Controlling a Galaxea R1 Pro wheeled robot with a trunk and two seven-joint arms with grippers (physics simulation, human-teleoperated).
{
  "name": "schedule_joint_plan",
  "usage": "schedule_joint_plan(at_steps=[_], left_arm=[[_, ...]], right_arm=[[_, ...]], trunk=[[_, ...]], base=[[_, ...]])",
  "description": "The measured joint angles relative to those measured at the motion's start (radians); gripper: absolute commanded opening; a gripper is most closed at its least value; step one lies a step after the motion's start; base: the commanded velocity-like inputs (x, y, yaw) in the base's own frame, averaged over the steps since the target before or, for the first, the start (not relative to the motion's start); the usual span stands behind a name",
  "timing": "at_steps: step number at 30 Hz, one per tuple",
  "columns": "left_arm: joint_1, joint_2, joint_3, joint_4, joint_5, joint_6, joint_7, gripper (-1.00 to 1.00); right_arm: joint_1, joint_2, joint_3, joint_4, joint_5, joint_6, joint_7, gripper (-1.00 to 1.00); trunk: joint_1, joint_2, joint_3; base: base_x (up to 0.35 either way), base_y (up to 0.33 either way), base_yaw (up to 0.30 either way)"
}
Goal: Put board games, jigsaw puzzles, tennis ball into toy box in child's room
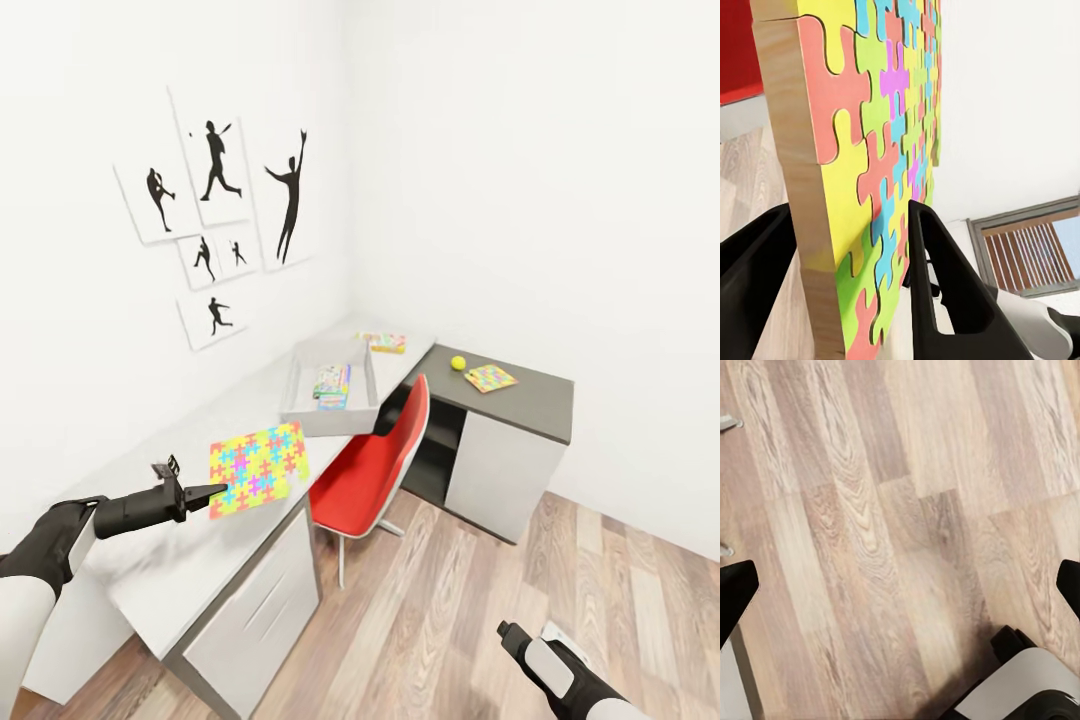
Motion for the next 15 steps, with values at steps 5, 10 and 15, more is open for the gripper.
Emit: schedule_joint_plan(at_steps=[5,10,15], left_arm=[[0.000,0.000,0.000,0.000,0.000,-0.001,0.000,-1.00],[0.000,0.000,0.000,0.000,0.000,-0.002,0.000,-1.00],[0.000,0.000,0.001,0.000,-0.001,-0.001,0.000,-1.00]], right_arm=[[0.000,0.000,0.000,-0.001,0.000,0.003,0.000,1.00],[0.000,0.000,-0.001,-0.001,0.000,0.002,0.000,1.00],[0.000,0.000,-0.001,-0.001,0.000,0.001,0.000,1.00]], trunk=[[0.000,0.000,0.001],[0.000,0.000,0.001],[0.000,0.000,0.001]], base=[[0.234,-0.216,0.034],[0.235,-0.215,0.002],[0.235,-0.215,0.000]])
